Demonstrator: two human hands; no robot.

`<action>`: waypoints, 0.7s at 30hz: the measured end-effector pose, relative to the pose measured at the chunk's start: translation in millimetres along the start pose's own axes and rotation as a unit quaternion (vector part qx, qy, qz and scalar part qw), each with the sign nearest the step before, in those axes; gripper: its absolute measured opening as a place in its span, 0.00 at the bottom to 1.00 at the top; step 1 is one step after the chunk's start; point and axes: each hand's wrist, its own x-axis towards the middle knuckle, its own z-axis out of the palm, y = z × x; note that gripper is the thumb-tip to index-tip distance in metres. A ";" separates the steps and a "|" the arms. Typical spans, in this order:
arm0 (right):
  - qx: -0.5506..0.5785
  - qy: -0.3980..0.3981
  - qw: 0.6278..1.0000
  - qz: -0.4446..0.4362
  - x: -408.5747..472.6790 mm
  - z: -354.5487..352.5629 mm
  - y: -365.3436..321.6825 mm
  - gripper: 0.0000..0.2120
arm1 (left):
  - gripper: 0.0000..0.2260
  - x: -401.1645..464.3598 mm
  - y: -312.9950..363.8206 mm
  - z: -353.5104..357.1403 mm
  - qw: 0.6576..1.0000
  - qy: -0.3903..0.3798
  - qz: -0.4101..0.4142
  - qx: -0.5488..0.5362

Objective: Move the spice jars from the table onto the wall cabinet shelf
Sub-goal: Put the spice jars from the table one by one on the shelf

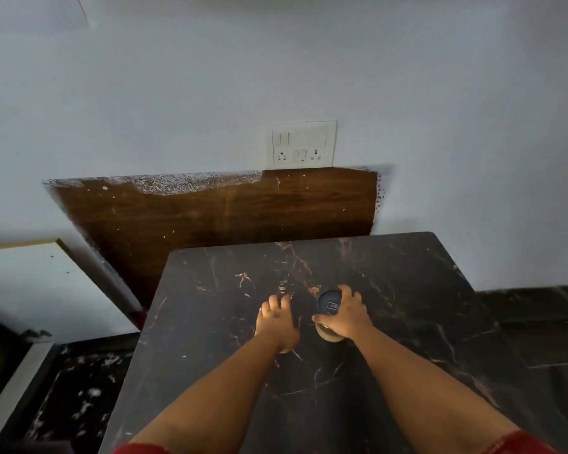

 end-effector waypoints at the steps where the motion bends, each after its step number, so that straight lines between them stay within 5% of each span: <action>1: 0.035 0.022 0.999 0.014 0.9 0.1 -2.1 0.49 | 0.34 0.2 -2.4 1.1 1.000 -0.004 -0.006 -0.021; 5: 0.276 0.054 0.951 0.129 3.5 -8.3 -20.8 0.41 | 0.30 1.7 -8.4 0.2 0.961 -0.030 -0.105 -0.254; 7: 0.450 0.007 0.878 0.161 6.6 -14.4 -30.6 0.38 | 0.30 0.9 -7.6 -6.2 0.845 -0.071 -0.199 -0.491; 10: 0.571 -0.055 0.806 0.146 6.1 -18.8 -43.5 0.34 | 0.38 0.4 -14.8 -19.1 0.595 -0.160 -0.261 -0.743; 12: 0.578 -0.078 0.803 0.122 4.0 -18.5 -54.3 0.32 | 0.39 3.2 -19.3 -29.7 0.491 -0.177 -0.238 -0.819; 14: 0.542 -0.093 0.829 0.102 1.5 -17.9 -64.2 0.32 | 0.33 5.2 -19.3 -39.1 0.427 -0.170 -0.205 -0.864; 16: 0.502 -0.097 0.855 0.089 -1.3 -19.0 -71.5 0.34 | 0.28 6.6 -18.4 -45.9 0.406 -0.144 -0.184 -0.883; 21: 0.501 -0.096 0.855 0.094 -14.7 -28.4 -88.0 0.34 | 0.22 9.4 -28.0 -62.1 0.483 -0.136 -0.129 -0.856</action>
